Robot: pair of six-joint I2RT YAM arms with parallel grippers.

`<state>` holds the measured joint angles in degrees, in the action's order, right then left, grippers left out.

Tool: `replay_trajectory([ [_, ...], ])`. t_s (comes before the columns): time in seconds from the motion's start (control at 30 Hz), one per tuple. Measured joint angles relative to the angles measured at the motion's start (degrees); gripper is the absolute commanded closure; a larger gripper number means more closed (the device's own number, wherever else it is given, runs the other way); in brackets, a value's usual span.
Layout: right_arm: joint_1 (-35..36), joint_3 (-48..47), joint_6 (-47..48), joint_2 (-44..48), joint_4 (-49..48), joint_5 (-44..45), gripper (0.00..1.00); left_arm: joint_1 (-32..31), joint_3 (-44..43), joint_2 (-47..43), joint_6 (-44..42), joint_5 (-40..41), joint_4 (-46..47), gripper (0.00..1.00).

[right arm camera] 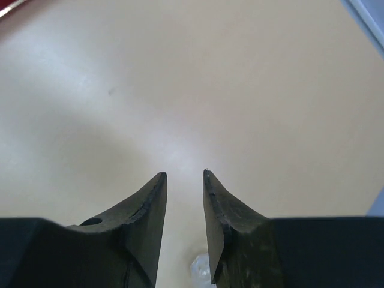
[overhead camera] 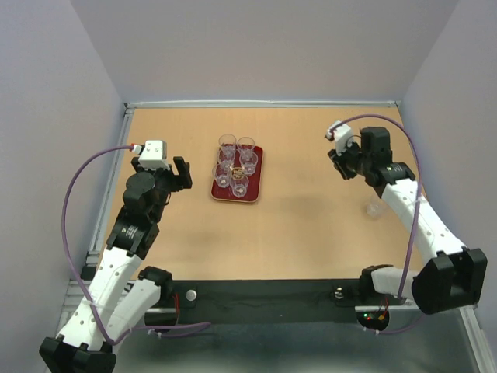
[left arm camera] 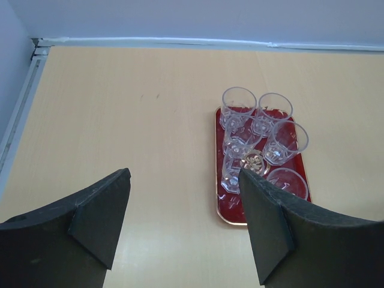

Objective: Place the glasses into the tray

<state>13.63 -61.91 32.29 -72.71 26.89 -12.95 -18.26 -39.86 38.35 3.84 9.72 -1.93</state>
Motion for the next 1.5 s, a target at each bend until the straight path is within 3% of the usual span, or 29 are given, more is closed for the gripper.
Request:
replay_trajectory([
  [0.17,-12.15,5.95,-3.04,7.10,2.14,2.10,0.61,0.00,0.00,-0.04,0.02,-0.59,0.02,0.16],
  [0.37,-25.44,9.68,-3.56,8.92,5.31,2.56,0.61,0.00,0.00,-0.74,0.02,-1.01,0.02,0.16],
  [0.63,-34.25,10.32,1.33,4.76,10.84,1.95,0.60,0.00,0.00,-1.09,0.02,-1.79,0.17,0.16],
  [1.03,-39.12,10.32,5.92,-3.61,13.07,-1.77,0.60,0.00,0.00,-1.42,0.02,-2.14,0.39,0.16],
  [1.13,-39.21,10.29,6.34,-5.46,13.07,-2.95,0.65,0.00,0.00,-1.42,0.02,-2.14,0.39,0.16],
  [1.27,-39.26,10.23,6.73,-8.41,13.00,-4.76,0.89,0.00,0.00,-1.42,0.02,-2.14,0.39,0.16],
  [1.37,-39.41,10.08,6.75,-9.07,13.20,-6.54,0.99,0.00,0.00,-1.42,0.02,-2.14,0.39,0.16],
  [1.5,-39.54,10.03,7.04,-9.05,13.22,-8.41,1.00,0.00,0.00,-1.42,0.02,-2.16,0.39,0.16],
])
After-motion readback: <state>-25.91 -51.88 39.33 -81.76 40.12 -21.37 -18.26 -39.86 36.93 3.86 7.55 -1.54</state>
